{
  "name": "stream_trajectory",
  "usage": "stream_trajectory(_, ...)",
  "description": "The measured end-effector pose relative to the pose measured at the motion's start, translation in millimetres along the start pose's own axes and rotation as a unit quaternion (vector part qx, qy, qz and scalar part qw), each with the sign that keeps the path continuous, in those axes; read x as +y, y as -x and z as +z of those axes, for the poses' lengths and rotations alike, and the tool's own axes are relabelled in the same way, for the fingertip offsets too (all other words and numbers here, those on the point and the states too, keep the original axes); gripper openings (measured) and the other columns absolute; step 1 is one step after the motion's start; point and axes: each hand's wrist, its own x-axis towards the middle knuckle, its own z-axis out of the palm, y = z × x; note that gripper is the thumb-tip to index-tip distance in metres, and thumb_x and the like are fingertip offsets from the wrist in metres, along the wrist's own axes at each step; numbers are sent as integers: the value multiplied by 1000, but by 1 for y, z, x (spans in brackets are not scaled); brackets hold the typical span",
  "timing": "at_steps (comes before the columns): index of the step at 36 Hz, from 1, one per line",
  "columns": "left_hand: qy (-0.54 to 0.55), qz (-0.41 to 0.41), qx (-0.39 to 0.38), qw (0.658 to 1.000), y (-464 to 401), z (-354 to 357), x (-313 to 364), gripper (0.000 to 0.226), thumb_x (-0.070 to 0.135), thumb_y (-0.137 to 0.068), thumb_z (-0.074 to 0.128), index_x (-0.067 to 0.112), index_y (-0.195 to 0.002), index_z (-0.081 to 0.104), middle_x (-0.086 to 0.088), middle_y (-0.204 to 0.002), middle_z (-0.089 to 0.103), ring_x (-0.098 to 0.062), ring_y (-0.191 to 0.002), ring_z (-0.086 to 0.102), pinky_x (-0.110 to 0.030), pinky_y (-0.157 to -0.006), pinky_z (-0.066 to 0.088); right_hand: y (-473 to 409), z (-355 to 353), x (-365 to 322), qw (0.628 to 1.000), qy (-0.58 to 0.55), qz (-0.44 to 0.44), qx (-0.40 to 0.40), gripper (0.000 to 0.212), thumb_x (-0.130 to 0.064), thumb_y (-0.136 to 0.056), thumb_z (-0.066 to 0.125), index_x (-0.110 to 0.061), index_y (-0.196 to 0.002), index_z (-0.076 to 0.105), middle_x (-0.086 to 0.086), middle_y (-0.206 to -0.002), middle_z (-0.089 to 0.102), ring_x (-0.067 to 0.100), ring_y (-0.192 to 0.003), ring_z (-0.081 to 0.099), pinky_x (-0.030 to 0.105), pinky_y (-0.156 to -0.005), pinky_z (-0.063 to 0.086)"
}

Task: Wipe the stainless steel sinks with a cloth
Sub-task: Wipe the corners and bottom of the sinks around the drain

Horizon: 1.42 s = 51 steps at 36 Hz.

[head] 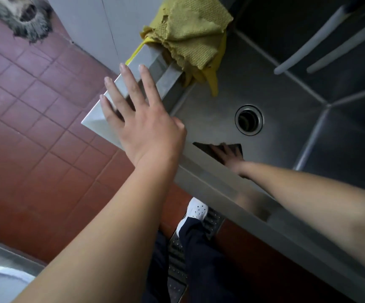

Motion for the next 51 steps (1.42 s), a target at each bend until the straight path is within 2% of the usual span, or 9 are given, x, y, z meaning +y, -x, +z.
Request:
stream_trajectory(3, 0, 2, -3, 1000, -1, 1, -2, 94, 38, -77, 54, 22, -158, 9, -10, -167, 2, -40, -151, 0, -54, -122, 2, 22, 1, 17, 994, -94, 17, 42, 86, -50, -92, 60, -40, -157, 5, 7, -167, -11, 38, -152, 11, 44, -123, 20)
stream_trajectory(7, 4, 7, -13, 1000, 0, -2, -3, 94, 39, -79, 55, 22, -158, 7, -10, -167, -1, -39, -152, -2, -54, -122, 0, 50, 4, 37, 987, -128, 21, 90, 81, -43, -93, 59, -41, -157, 9, 7, -167, -10, 35, -154, 2, 41, -124, 12)
stream_trajectory(16, -4, 12, -18, 1000, 3, -5, -1, 92, 34, -81, 53, 18, -158, 5, -12, -166, -1, -38, -152, -4, -56, -122, 1, 71, -14, 44, 968, 210, -97, 100, 78, -32, -98, 47, -48, -155, -4, -7, -165, -20, 30, -152, -16, 60, -121, 5)
stream_trajectory(22, -34, 26, -22, 999, 3, -4, 7, 89, 30, -79, 49, 12, -157, 9, -19, -165, 3, -37, -152, -2, -64, -118, 1, 19, 7, 16, 956, 236, -147, 91, 72, -29, -102, 41, -37, -158, -3, -7, -167, -11, 28, -154, -9, 55, -120, 10)
stream_trajectory(29, -1, 45, 7, 999, 6, -5, 3, 81, 23, -81, 56, 16, -155, 24, -15, -165, 10, -39, -152, 0, -66, -117, 5, -13, 31, 24, 960, 175, -193, 102, 68, -52, -104, 25, -40, -152, -23, -16, -158, -31, 21, -150, -25, 47, -122, -5)
stream_trajectory(35, -19, 336, 88, 938, -6, -8, 31, 74, 22, -82, 59, 24, -153, 37, -13, -163, 23, -38, -151, 15, -63, -118, 13, -34, 37, 25, 963, 90, -215, 138, 68, -60, -100, 18, -46, -140, -36, -17, -156, -34, 15, -141, -40, 44, -115, -20)
stream_trajectory(39, -43, 301, 96, 948, -67, -14, 64, 70, 40, -90, 51, 28, -156, 28, -13, -164, 18, -39, -151, 12, -57, -121, 8, -64, 11, -2, 976, 9, -148, 160, 74, -61, -98, 21, -46, -142, -36, -14, -156, -39, 16, -132, -50, 45, -113, -24)
stream_trajectory(44, -90, 256, 31, 962, -133, -12, 88, 67, 58, -95, 31, 36, -157, 16, -9, -166, 10, -32, -153, 4, -59, -121, 3, -109, -64, -38, 975, -91, -73, 191, 83, -72, -93, 25, -39, -152, -24, -15, -156, -36, 24, -141, -40, 50, -114, -22)
stream_trajectory(51, -73, 255, 92, 960, -133, 9, 79, 64, 56, -93, 38, 36, -154, 30, -9, -162, 29, -32, -150, 24, -54, -116, 27, -159, -163, -41, 955, -173, 1, 239, 74, -58, -99, 23, -35, -154, -19, -9, -162, -29, 30, -147, -31, 52, -116, -19)
